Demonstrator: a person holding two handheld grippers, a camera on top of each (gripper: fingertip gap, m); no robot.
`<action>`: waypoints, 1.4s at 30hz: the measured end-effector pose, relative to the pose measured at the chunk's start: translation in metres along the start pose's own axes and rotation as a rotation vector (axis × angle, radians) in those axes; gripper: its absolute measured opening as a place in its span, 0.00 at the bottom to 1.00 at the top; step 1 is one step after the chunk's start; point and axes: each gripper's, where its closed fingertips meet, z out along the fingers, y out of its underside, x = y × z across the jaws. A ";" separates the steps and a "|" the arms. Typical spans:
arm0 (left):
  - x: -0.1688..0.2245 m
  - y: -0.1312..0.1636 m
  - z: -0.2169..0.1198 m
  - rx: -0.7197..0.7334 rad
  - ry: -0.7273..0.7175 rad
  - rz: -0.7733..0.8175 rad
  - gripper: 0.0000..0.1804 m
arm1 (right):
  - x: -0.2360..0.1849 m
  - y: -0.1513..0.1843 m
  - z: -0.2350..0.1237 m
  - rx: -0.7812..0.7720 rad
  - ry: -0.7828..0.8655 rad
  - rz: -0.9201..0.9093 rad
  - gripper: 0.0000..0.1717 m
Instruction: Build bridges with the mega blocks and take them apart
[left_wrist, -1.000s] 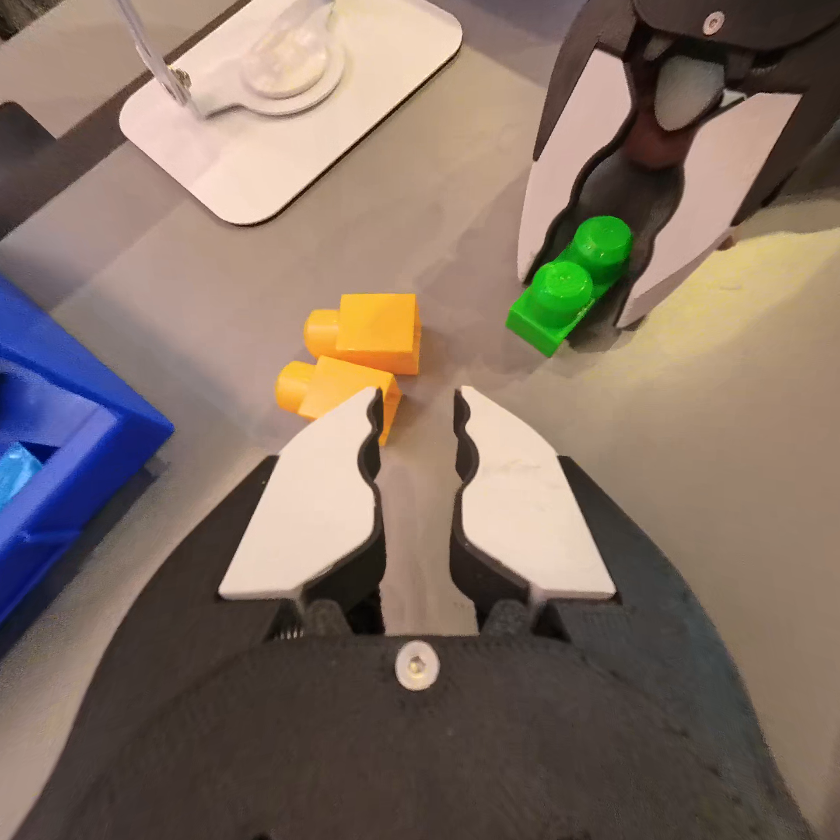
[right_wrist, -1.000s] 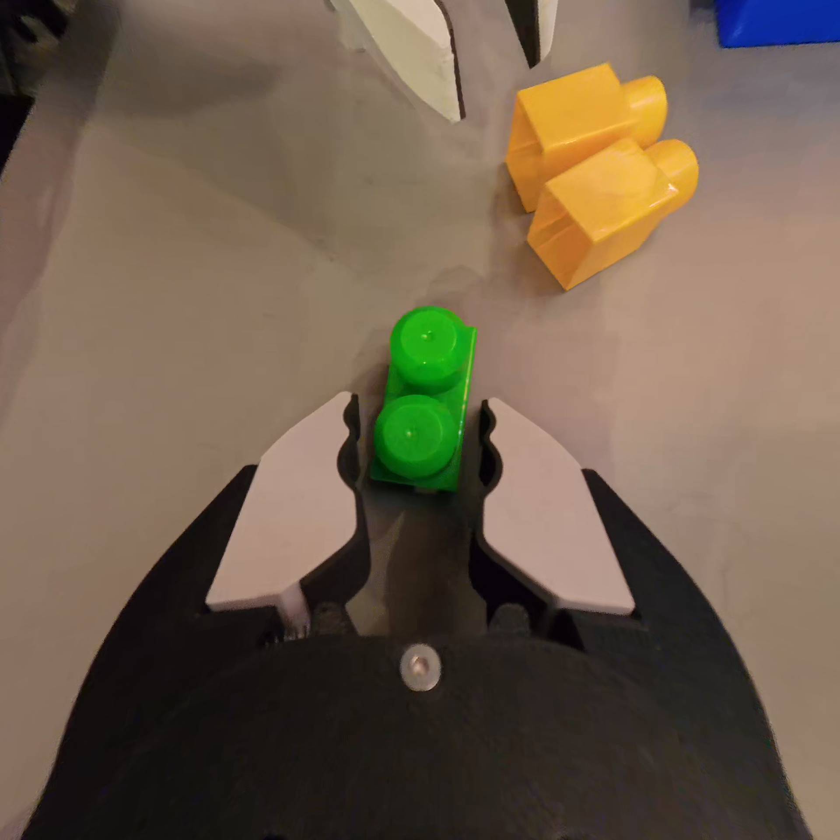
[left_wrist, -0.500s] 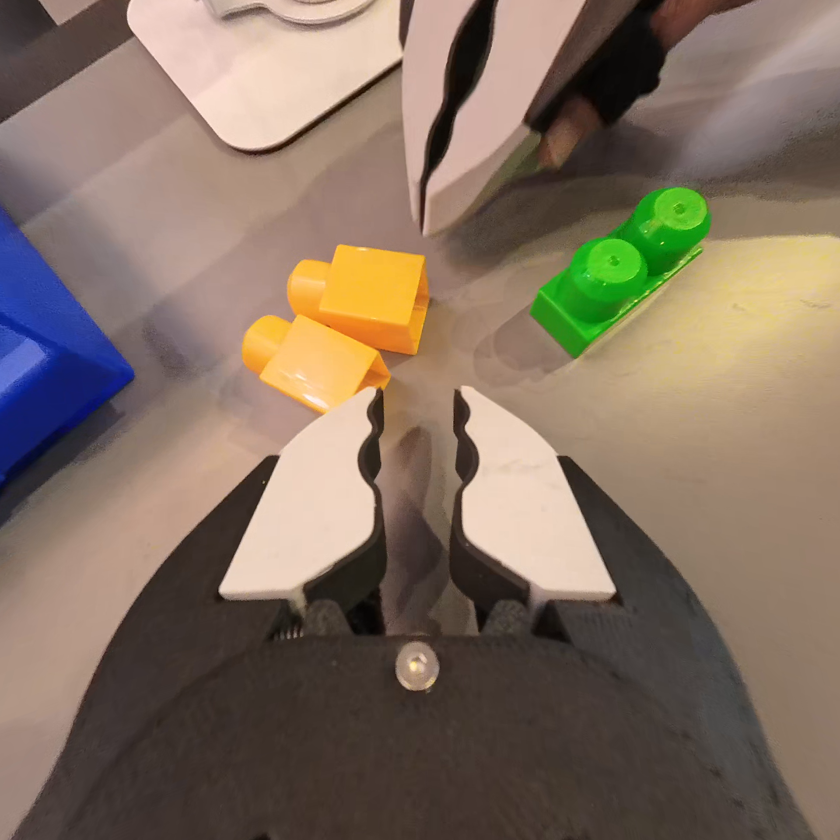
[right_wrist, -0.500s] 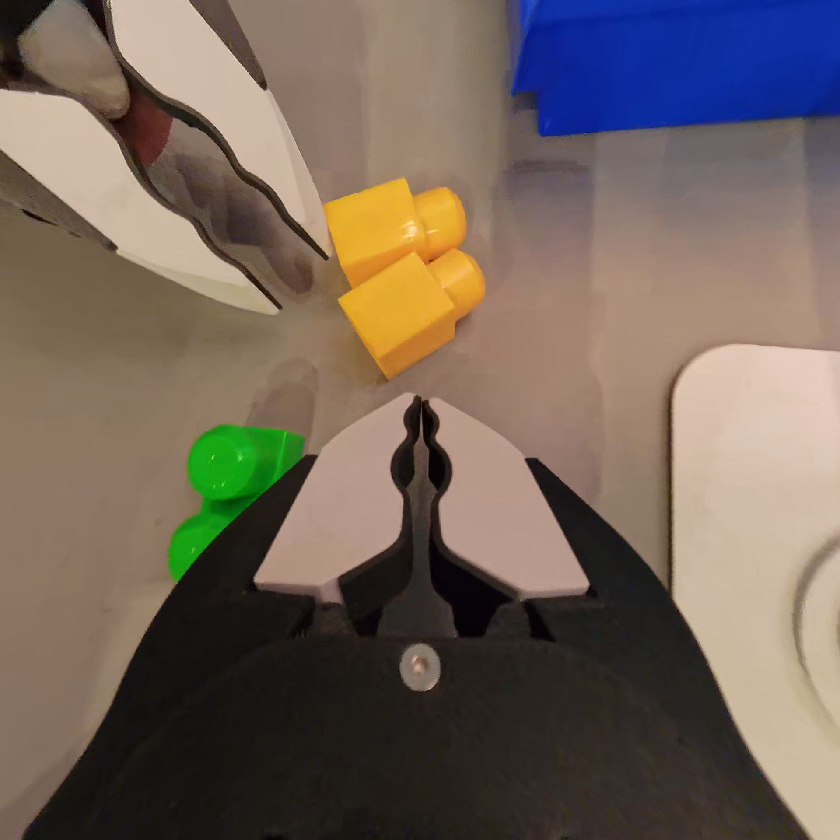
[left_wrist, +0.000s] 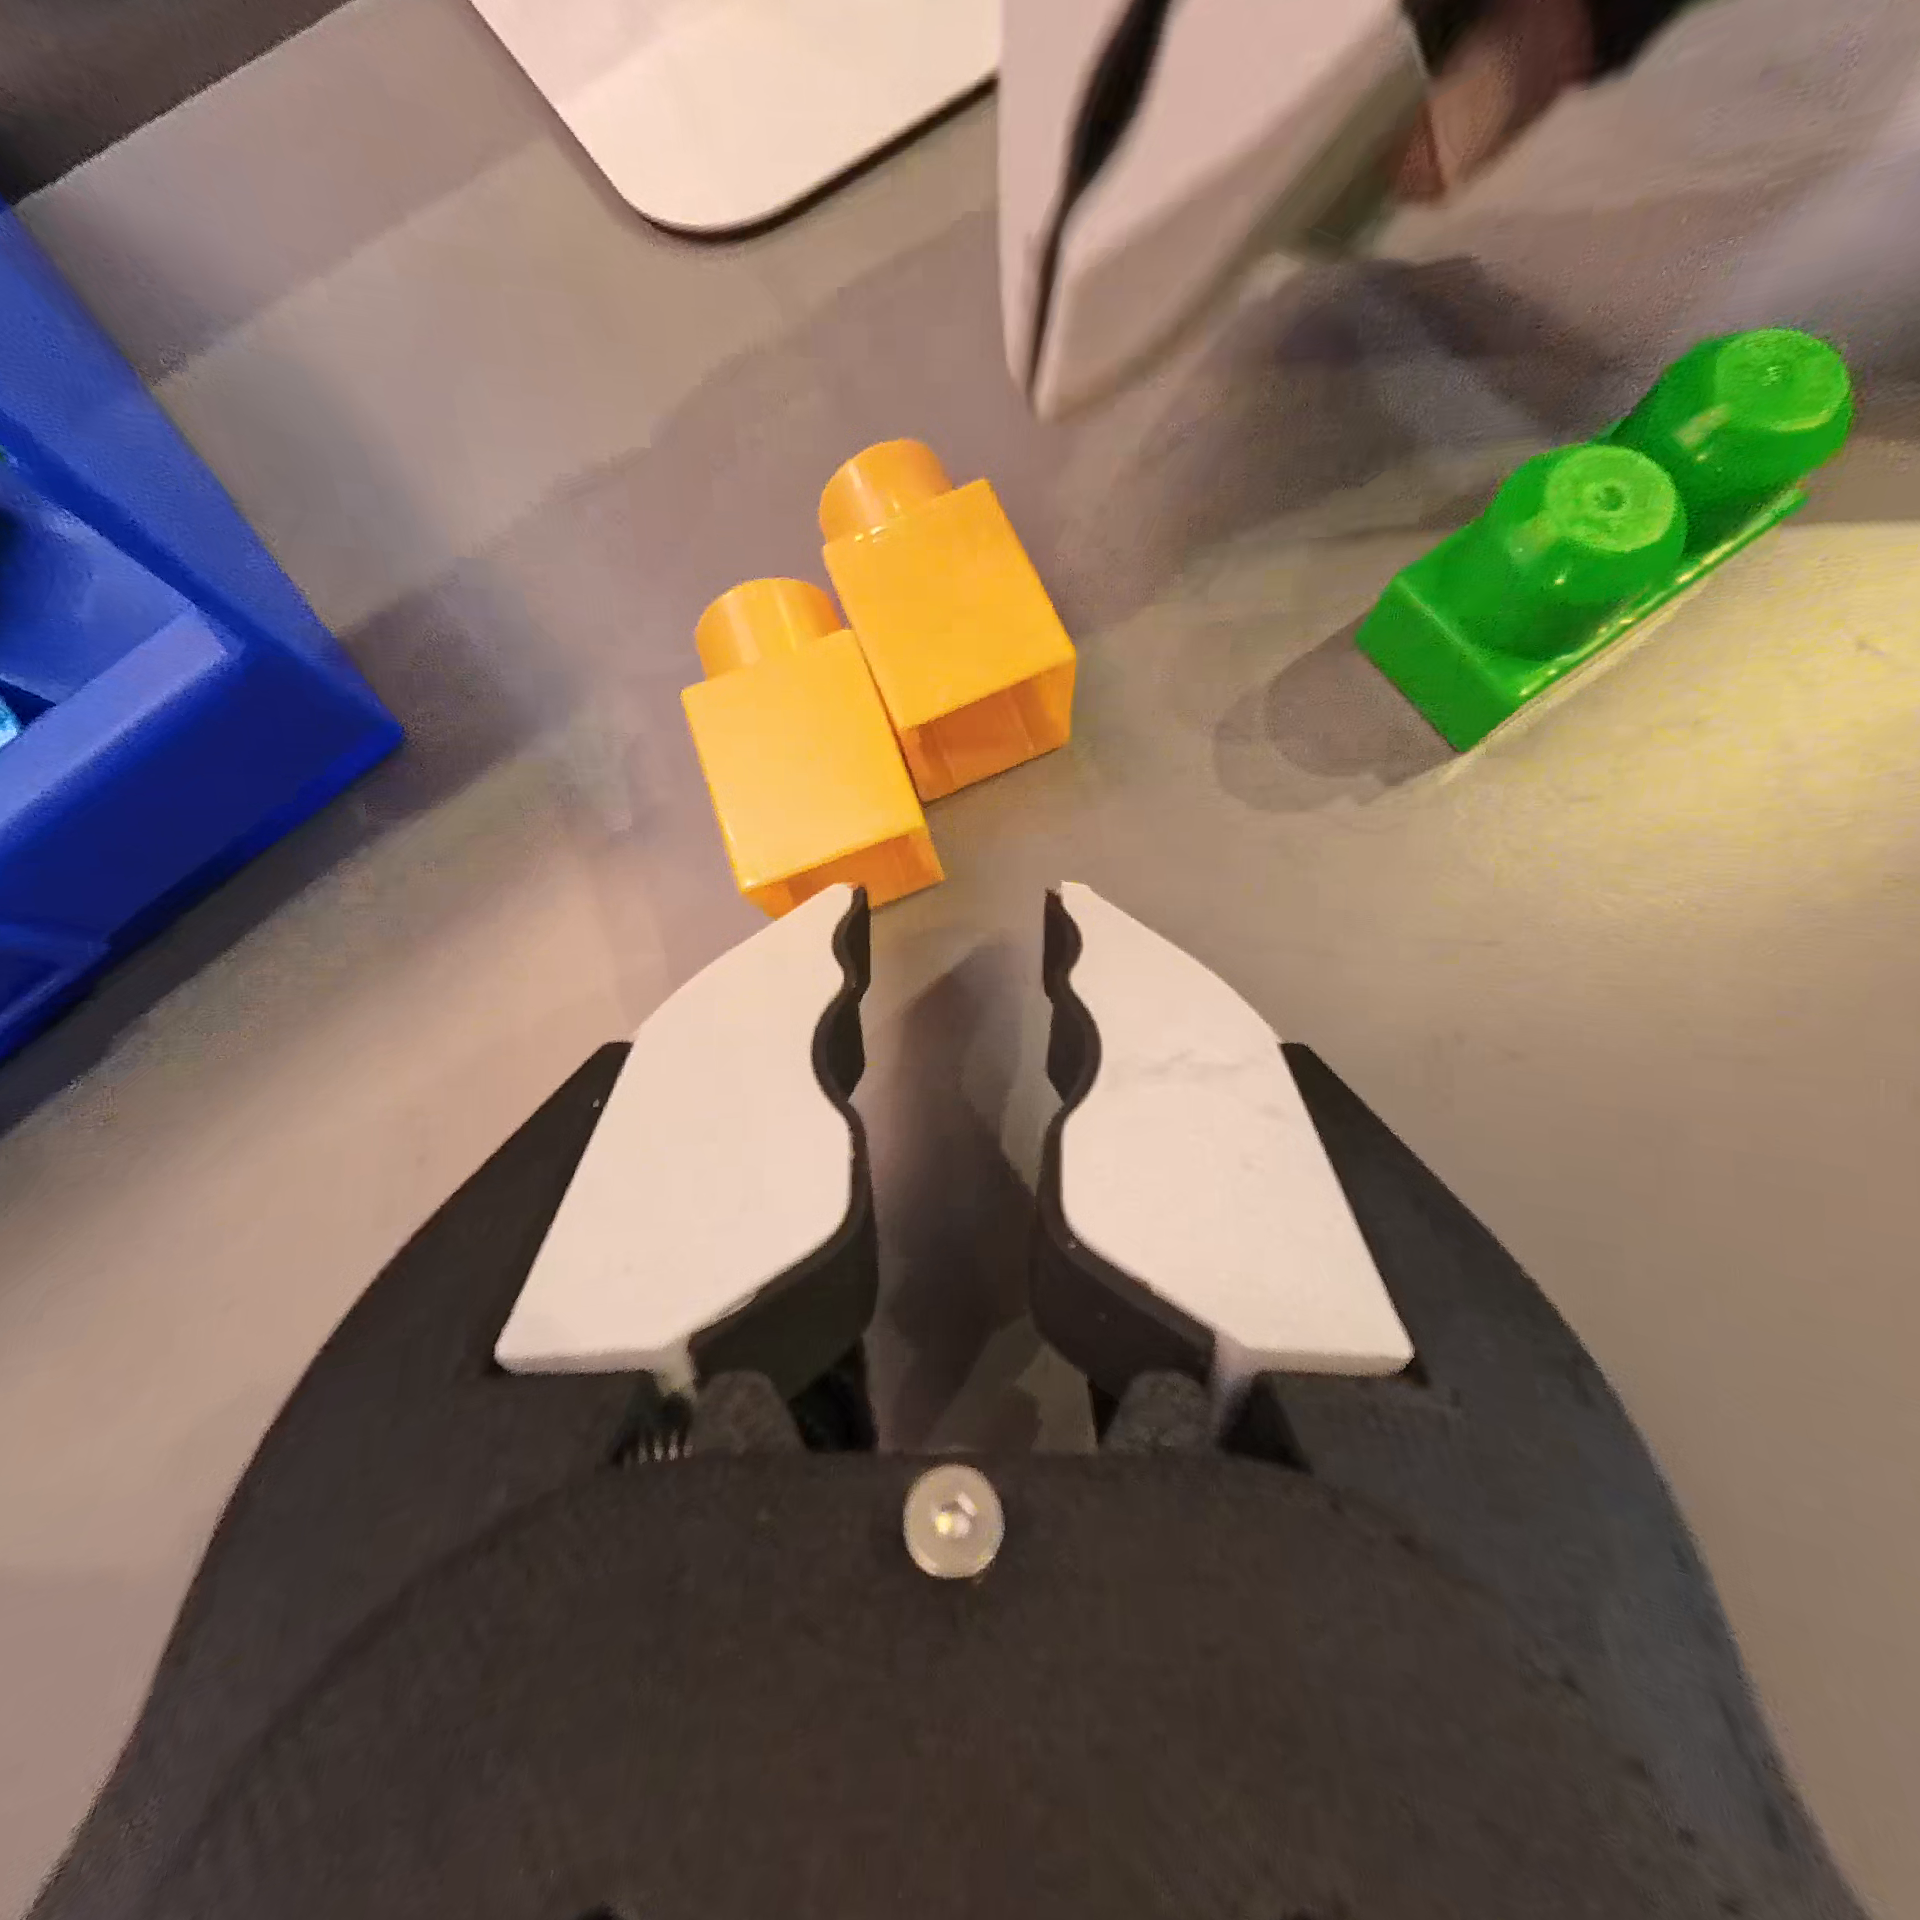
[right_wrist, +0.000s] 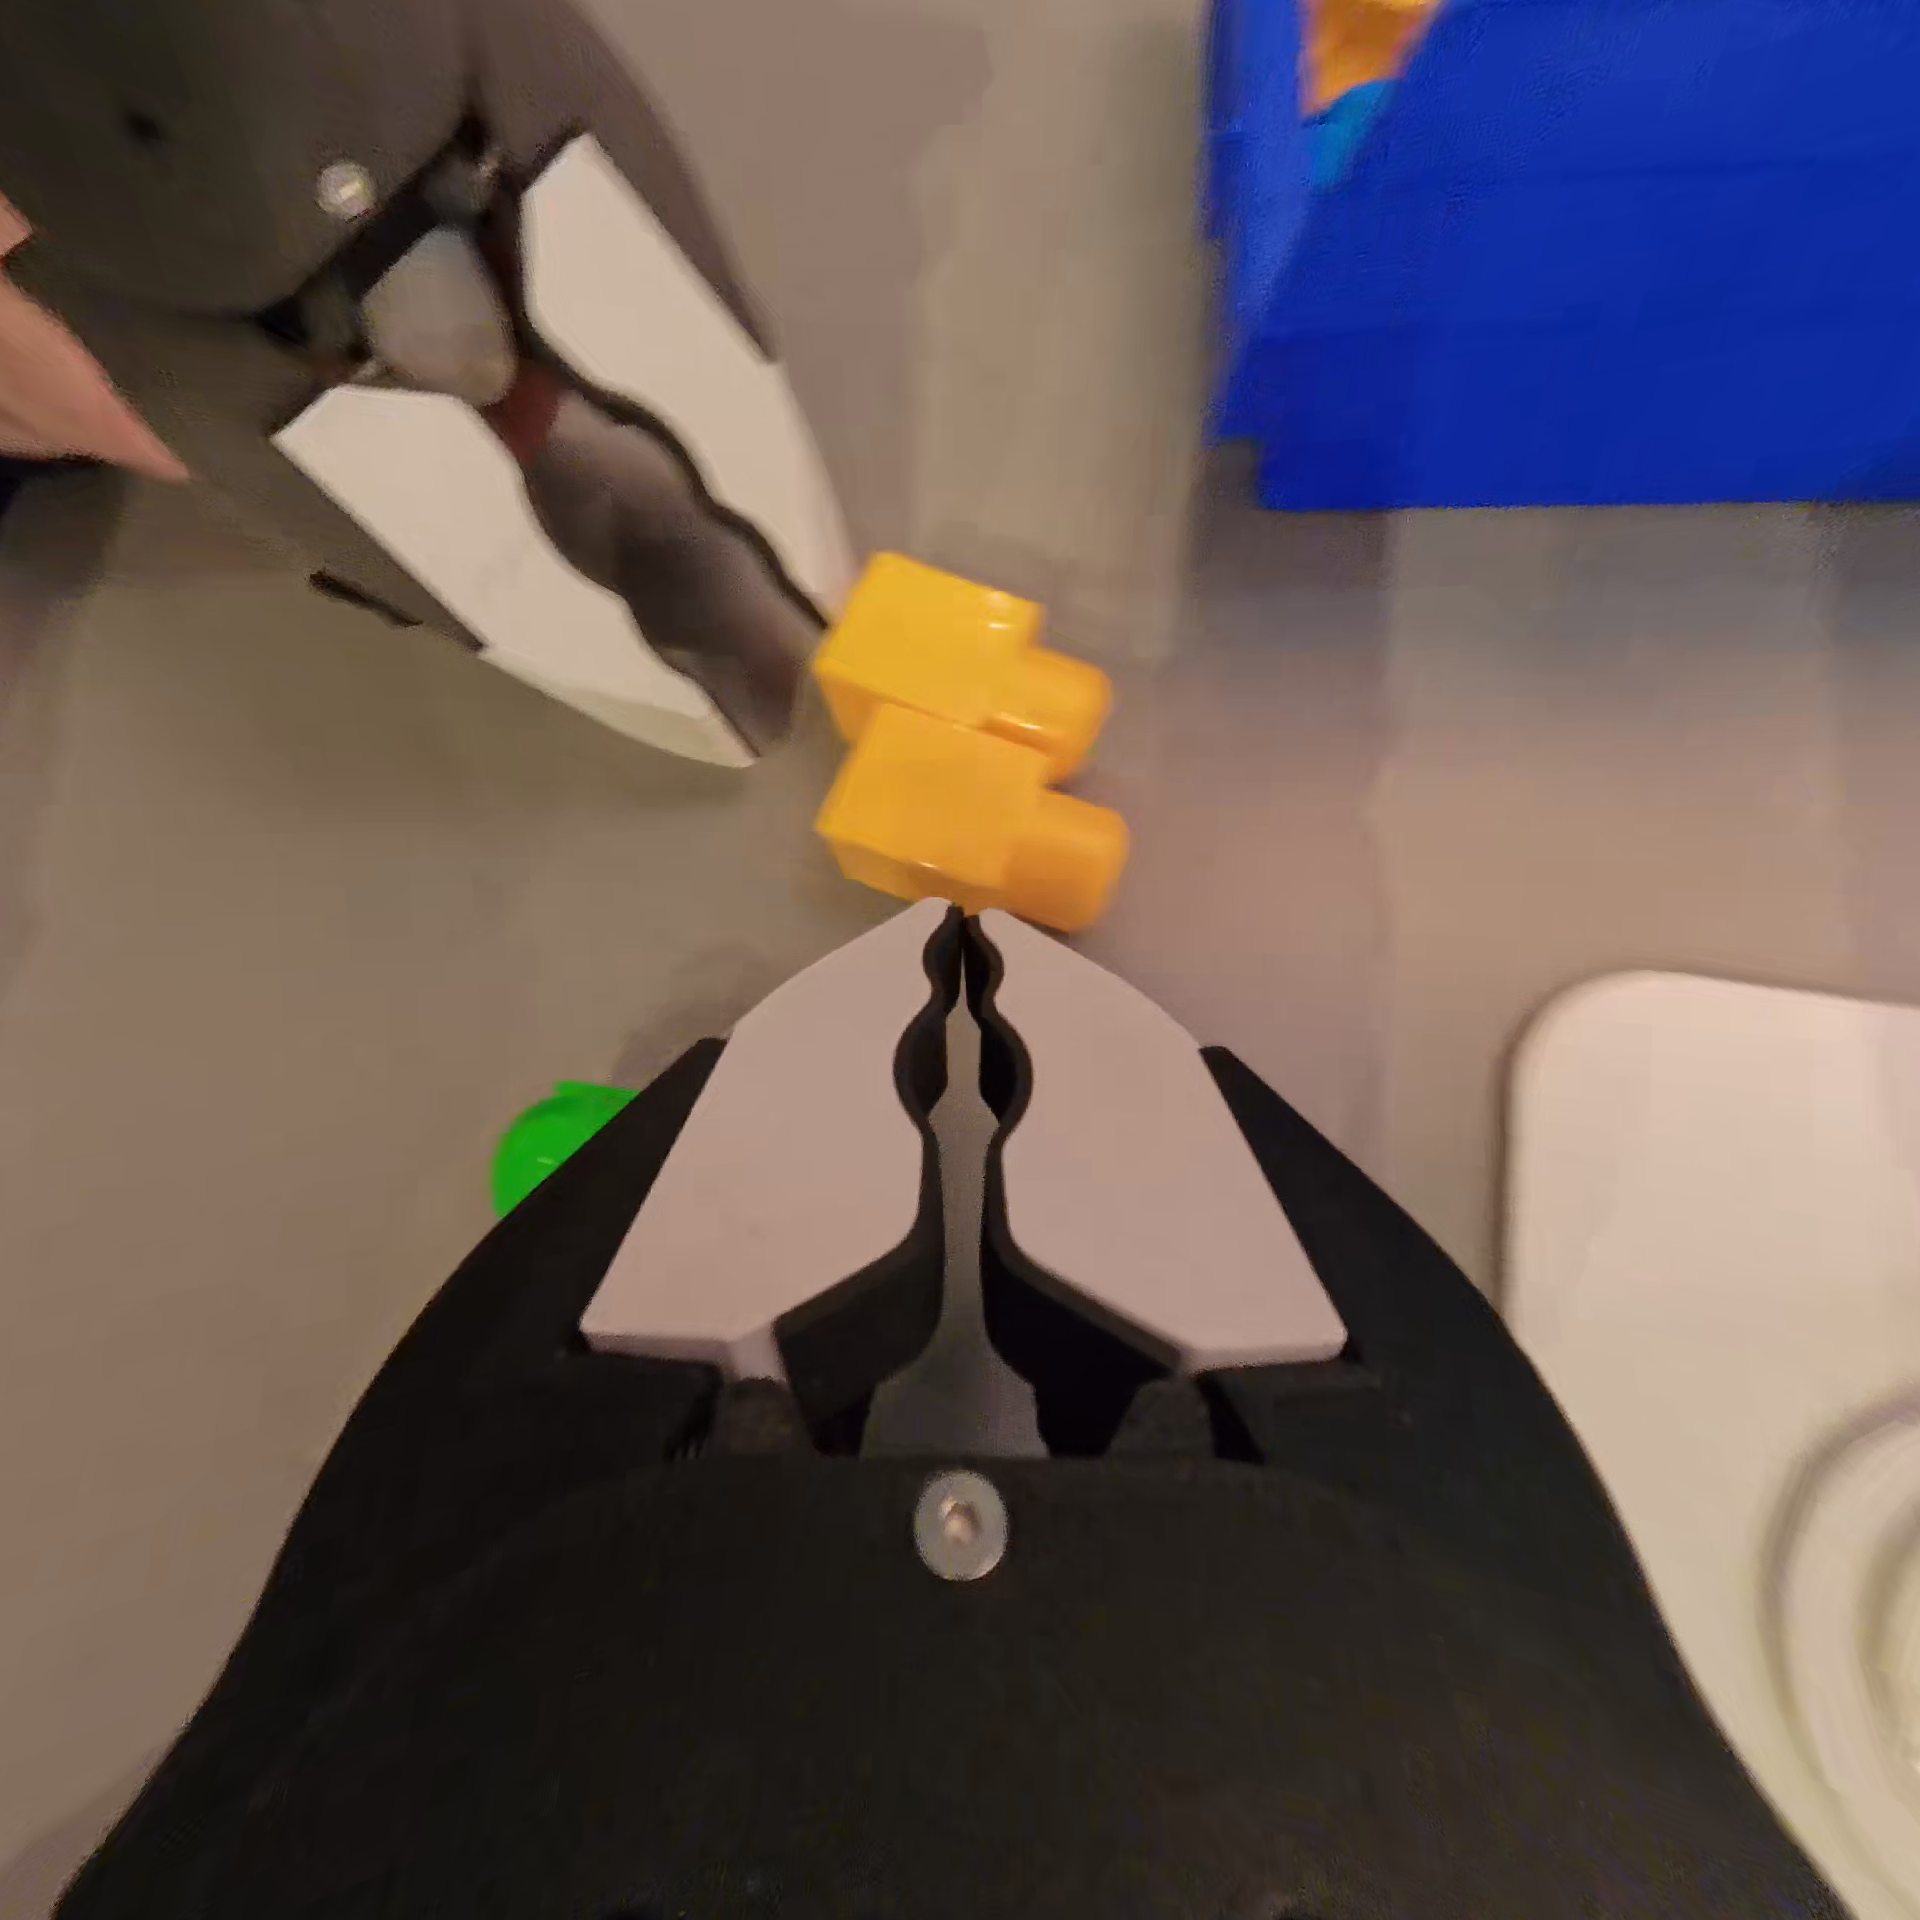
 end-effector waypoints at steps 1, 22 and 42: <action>-0.001 0.000 0.001 -0.002 -0.003 -0.001 0.18 | 0.013 0.001 -0.006 0.004 0.042 0.009 0.00; -0.005 -0.008 0.019 -0.016 0.005 -0.004 0.17 | 0.049 -0.003 0.017 -0.005 0.134 0.001 0.05; -0.016 -0.011 0.021 -0.008 -0.057 0.023 0.10 | 0.052 -0.019 0.050 -0.034 0.073 -0.062 0.00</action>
